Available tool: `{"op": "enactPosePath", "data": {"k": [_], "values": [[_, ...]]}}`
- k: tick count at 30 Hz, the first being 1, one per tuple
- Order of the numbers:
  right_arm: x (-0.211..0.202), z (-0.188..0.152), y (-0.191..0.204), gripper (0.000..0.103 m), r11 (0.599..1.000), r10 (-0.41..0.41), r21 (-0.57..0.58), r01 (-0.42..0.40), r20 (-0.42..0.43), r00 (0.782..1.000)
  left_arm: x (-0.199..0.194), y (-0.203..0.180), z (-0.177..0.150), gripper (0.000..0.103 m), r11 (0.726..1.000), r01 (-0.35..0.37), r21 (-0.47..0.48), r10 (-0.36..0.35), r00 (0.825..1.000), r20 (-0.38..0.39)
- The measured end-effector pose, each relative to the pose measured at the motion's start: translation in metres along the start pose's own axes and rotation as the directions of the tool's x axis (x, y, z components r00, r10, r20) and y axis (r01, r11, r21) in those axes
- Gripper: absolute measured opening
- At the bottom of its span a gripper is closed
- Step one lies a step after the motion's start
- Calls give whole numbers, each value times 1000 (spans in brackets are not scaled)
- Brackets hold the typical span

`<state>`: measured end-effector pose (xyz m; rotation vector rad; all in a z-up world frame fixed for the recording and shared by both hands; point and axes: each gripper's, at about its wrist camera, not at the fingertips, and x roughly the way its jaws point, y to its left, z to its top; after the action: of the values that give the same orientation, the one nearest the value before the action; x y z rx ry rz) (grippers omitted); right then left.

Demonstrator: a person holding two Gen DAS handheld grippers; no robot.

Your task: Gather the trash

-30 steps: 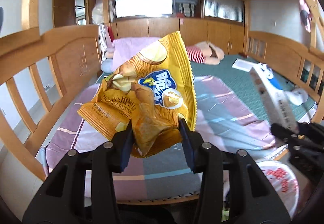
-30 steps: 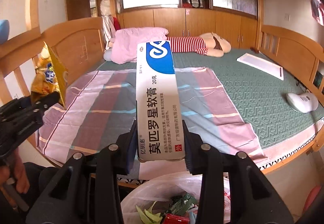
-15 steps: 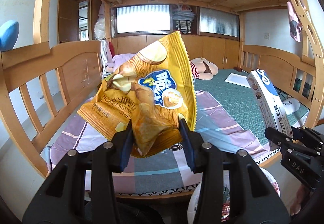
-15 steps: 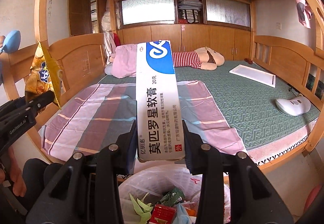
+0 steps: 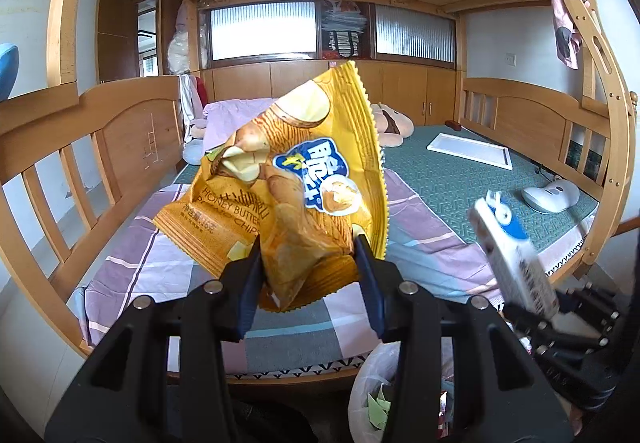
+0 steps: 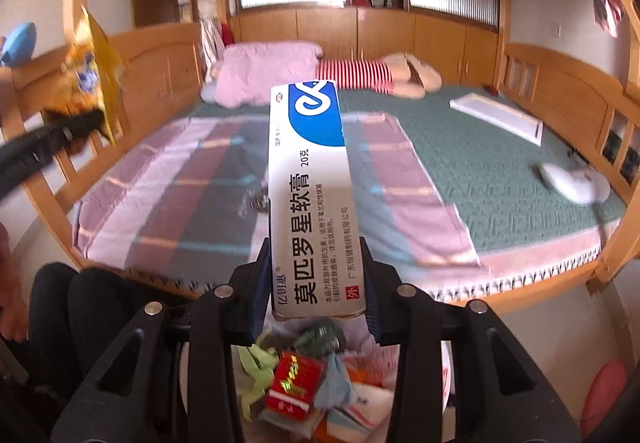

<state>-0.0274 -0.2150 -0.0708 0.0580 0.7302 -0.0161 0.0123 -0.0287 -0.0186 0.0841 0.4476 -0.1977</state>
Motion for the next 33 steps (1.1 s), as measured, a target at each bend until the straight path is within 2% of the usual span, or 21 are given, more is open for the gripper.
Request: {"op": "enactPosePath", "data": {"k": [2, 4, 6, 9, 12, 14, 16, 17, 18, 21, 23, 24, 26, 28, 30, 31, 32, 33], "values": [[7, -8, -6, 40, 1000, 4, 27, -3, -29, 1000, 1, -4, -2, 44, 1000, 8, 6, -8, 1000, -6], [5, -7, -9, 40, 999, 2, 43, -1, -22, 1000, 3, -6, -3, 44, 1000, 14, 11, -14, 1000, -10], [4, -5, -9, 40, 999, 0, 41, 1, -17, 1000, 4, -9, -4, 44, 1000, 22, 19, -21, 1000, -15], [11, -9, -8, 40, 999, -12, 33, 13, -51, 999, 8, -13, -7, 44, 999, 44, 24, -43, 998, -34], [29, -21, -15, 40, 997, 19, 72, -9, -137, 990, 13, -15, -14, 44, 998, 55, 30, -53, 997, -56], [51, -33, -14, 46, 996, 51, 86, -29, -263, 963, 17, -19, -18, 44, 997, 71, 35, -68, 995, -78], [65, -43, -15, 53, 996, 32, 87, -3, -335, 942, 22, -21, -22, 44, 995, 95, 36, -91, 991, -103], [66, -44, -16, 61, 995, 21, 95, 12, -340, 940, 24, -23, -25, 44, 994, 107, 37, -103, 988, -116], [64, -44, -19, 64, 993, 14, 112, 25, -329, 944, 26, -24, -26, 44, 992, 116, 39, -110, 986, -126], [42, -31, -43, 71, 972, 3, 230, 50, -225, 974, 35, -30, -37, 44, 985, 165, 47, -155, 972, -176], [18, -20, -64, 72, 945, -54, 315, 93, -130, 990, 43, -38, -47, 44, 973, 225, 48, -209, 951, -229], [5, -16, -72, 72, 932, -95, 343, 119, -85, 992, 46, -44, -52, 45, 966, 253, 55, -232, 940, -250], [-16, -11, -82, 73, 916, -152, 375, 144, -9, 988, 54, -59, -64, 46, 942, 328, 73, -291, 905, -310], [-33, -8, -87, 73, 906, -183, 396, 147, 56, 982, 63, -76, -78, 51, 903, 422, 78, -362, 847, -389], [-40, -8, -92, 74, 903, -187, 409, 133, 94, 978, 70, -91, -93, 68, 865, 497, 70, -415, 786, -459], [-44, -8, -93, 74, 903, -183, 411, 122, 112, 977, 73, -98, -100, 72, 849, 525, 64, -432, 758, -489], [-45, -8, -93, 74, 904, -181, 412, 116, 121, 976, 75, -102, -104, 80, 838, 543, 56, -444, 738, -508], [-47, -9, -93, 74, 905, -177, 411, 110, 129, 976, 74, -103, -108, 88, 836, 546, 52, -447, 732, -514]]}}
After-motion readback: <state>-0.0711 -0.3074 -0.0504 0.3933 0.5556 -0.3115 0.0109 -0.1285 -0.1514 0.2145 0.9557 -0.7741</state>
